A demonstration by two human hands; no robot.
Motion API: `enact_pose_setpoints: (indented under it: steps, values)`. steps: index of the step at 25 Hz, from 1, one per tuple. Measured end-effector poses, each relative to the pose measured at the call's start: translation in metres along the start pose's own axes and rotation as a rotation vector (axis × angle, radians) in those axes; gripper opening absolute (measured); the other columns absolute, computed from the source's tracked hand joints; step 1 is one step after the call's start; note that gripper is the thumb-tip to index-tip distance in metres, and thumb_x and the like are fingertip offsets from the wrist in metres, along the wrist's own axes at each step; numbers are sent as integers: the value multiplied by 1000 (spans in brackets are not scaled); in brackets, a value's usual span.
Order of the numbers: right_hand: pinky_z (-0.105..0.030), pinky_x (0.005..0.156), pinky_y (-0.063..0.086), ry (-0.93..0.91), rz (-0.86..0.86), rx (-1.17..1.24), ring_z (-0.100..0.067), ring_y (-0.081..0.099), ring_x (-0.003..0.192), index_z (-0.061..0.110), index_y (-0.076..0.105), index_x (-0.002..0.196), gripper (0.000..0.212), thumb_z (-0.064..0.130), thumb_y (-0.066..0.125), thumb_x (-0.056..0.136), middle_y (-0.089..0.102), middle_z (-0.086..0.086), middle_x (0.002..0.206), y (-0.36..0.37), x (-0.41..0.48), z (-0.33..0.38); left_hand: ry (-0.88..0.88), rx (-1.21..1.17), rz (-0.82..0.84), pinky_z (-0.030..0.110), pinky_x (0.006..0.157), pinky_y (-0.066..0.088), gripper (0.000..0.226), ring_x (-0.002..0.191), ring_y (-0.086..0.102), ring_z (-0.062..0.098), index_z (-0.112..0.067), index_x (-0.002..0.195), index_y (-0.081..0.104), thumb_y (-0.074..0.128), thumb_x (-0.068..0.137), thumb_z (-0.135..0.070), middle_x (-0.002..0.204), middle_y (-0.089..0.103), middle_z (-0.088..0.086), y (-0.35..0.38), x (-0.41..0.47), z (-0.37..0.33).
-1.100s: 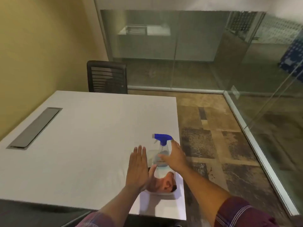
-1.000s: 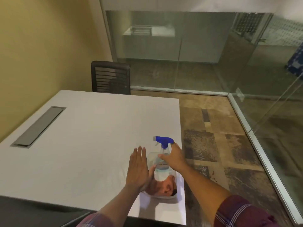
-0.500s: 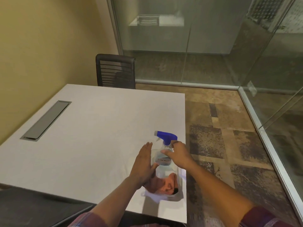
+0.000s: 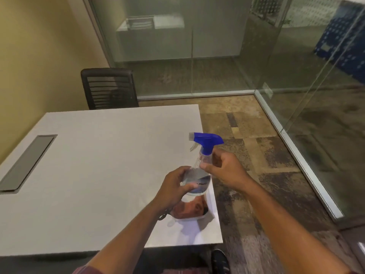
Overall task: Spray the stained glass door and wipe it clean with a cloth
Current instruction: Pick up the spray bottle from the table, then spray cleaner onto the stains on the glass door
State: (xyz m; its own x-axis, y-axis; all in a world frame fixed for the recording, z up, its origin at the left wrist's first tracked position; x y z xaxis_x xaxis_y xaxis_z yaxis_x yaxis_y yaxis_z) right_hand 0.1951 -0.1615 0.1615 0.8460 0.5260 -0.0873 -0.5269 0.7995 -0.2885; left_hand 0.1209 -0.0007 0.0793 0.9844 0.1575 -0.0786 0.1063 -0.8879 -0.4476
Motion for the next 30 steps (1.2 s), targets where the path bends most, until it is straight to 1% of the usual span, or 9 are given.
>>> enact_pose_setpoints:
  steps: [2,4,9,13,15,19,23,26,30]
  values:
    - [-48,101,61,-15,-68,125,-32,75,113,14,70,125,34,8,82,93,78,-18,116,-14,-26,1,33,-8,58,51,108,59,45,117,74,19,-21,131,72,88,90,-28,125,79,-2,15,-8,-10]
    - [-57,113,54,-11,-140,252,-43,68,126,4,67,131,44,-3,81,90,73,-28,129,-31,-54,-6,71,-4,148,53,107,59,45,115,74,19,-21,130,71,87,89,-31,122,79,-2,38,-17,-23]
    - [-50,108,59,-33,-190,315,-33,68,132,2,64,137,61,13,85,80,72,-15,139,-74,-125,-12,152,-16,437,49,110,59,53,119,75,12,-28,133,71,85,84,-43,126,80,-10,116,-42,-63]
    - [-46,108,56,-110,-259,451,-42,64,136,6,55,151,71,7,77,84,65,-19,149,-120,-182,-12,205,15,667,22,107,55,50,121,74,3,-35,135,71,88,88,-36,128,80,-17,183,-62,-101]
    - [-48,112,53,-157,-269,503,-46,63,137,4,53,154,67,1,68,89,64,-23,149,-146,-211,-12,236,23,775,26,108,58,50,123,75,6,-27,137,71,89,91,-26,130,80,-12,220,-71,-124]
    - [-53,109,52,-192,-345,575,-40,71,115,-1,62,141,52,-7,56,89,72,-21,126,-207,-271,-24,268,6,947,22,103,59,43,123,75,3,-36,127,72,89,90,-21,128,81,-21,300,-86,-169]
    - [-44,90,55,-180,-501,606,-33,67,88,6,72,108,30,-6,61,82,69,-13,94,-280,-334,-41,305,-14,1065,35,114,57,50,133,71,8,-38,135,73,91,88,-32,138,78,-15,389,-99,-221]
    - [-38,76,53,-167,-613,661,-27,60,79,8,70,100,26,-5,63,79,63,-12,89,-343,-384,-62,373,-16,1116,49,123,51,56,137,70,15,-26,141,70,91,89,-32,142,76,-8,464,-109,-263]
    - [-34,68,52,-157,-826,595,-24,64,78,13,74,100,26,0,67,79,69,-14,96,-430,-453,-88,555,63,1118,39,131,42,64,147,61,10,-23,152,63,88,92,-25,155,68,-10,551,-116,-339]
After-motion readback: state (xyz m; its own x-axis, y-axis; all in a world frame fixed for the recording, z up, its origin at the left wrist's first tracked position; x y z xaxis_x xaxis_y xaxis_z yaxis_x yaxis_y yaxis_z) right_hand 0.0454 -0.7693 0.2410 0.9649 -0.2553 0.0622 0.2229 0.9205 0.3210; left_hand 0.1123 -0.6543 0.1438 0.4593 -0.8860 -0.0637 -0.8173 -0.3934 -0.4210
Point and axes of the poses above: each hand's wrist, its own x-axis towards the middle knuckle, its own y-axis out of the palm, z = x × y, the point moved 10 cm from there along x, towards the middle knuckle
